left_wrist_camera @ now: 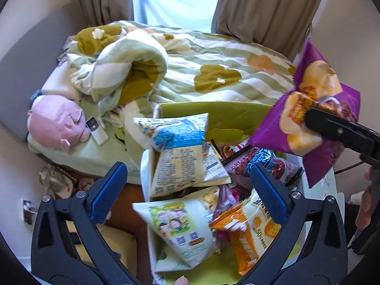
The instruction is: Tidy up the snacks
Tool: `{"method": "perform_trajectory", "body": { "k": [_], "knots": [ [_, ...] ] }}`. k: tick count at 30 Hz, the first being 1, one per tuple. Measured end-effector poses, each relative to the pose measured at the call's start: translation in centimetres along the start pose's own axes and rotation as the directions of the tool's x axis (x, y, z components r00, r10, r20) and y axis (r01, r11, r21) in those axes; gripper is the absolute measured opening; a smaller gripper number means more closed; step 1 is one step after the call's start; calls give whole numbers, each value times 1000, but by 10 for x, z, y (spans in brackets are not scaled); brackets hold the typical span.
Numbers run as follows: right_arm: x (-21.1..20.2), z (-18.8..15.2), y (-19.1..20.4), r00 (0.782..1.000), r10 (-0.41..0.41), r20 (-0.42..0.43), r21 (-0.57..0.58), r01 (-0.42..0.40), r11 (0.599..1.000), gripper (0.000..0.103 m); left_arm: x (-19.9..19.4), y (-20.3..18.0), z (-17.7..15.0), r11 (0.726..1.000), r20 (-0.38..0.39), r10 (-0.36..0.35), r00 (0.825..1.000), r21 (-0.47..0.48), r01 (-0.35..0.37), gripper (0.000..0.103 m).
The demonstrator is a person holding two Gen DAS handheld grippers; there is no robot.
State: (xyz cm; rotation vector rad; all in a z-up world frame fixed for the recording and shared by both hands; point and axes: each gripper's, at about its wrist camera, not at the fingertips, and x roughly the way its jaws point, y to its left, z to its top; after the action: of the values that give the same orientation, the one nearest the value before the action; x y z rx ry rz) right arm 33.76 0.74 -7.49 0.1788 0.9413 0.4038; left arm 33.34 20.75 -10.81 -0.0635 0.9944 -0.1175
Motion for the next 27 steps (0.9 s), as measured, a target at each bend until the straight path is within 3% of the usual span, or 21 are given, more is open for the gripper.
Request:
{"method": "perform_trajectory", "body": {
  "k": [7, 12, 14, 20, 27],
  "knots": [
    [26, 3, 25, 998, 21, -57, -12, -22, 1000, 71, -12, 17, -3, 1000, 20, 25, 999, -1, -25, 102],
    [34, -12, 28, 997, 10, -78, 3, -10, 1000, 96, -14, 24, -11, 999, 17, 32, 999, -10, -32, 102],
    [31, -17, 27, 998, 3, -64, 8, -2, 1000, 99, -14, 26, -15, 999, 13, 34, 999, -15, -34, 102],
    [9, -29, 24, 999, -5, -40, 12, 5, 1000, 100, -27, 17, -27, 999, 22, 41, 999, -24, -41, 102],
    [-55, -43, 23, 997, -32, 65, -12, 33, 999, 100, -78, -17, -43, 998, 115, 67, 991, 9, -69, 102]
  ]
}}
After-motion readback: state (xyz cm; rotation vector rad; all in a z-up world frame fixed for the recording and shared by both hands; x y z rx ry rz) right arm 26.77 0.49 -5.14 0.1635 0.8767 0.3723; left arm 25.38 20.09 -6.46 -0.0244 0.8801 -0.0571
